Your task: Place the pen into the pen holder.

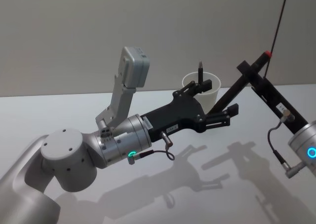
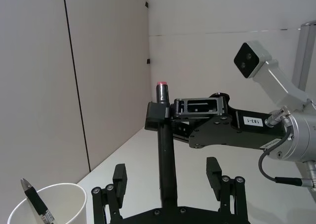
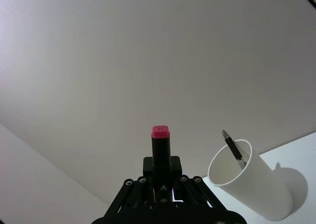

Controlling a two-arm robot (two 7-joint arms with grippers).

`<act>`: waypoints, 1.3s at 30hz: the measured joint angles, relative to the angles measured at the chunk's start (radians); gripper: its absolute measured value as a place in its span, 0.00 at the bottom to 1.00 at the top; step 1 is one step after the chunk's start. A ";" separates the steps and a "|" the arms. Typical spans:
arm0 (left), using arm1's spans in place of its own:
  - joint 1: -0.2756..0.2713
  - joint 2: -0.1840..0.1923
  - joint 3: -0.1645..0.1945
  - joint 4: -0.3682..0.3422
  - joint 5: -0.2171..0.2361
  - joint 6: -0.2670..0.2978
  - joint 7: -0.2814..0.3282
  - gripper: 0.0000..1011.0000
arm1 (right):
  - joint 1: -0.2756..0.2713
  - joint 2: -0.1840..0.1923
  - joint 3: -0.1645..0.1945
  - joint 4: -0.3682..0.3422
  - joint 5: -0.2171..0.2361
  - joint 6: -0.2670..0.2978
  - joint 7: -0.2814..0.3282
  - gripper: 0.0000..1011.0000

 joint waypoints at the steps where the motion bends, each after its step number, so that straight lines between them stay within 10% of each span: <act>1: 0.000 0.000 0.000 0.000 0.000 0.000 0.000 0.99 | 0.000 0.001 0.000 0.001 -0.007 -0.004 0.002 0.20; 13: 0.000 0.000 0.000 0.000 0.000 0.000 0.000 0.99 | 0.015 0.011 -0.007 0.009 -0.147 -0.067 0.030 0.20; 39: 0.000 0.000 0.000 0.000 0.000 0.000 0.000 0.99 | 0.090 -0.039 -0.070 0.069 -0.695 -0.202 0.061 0.20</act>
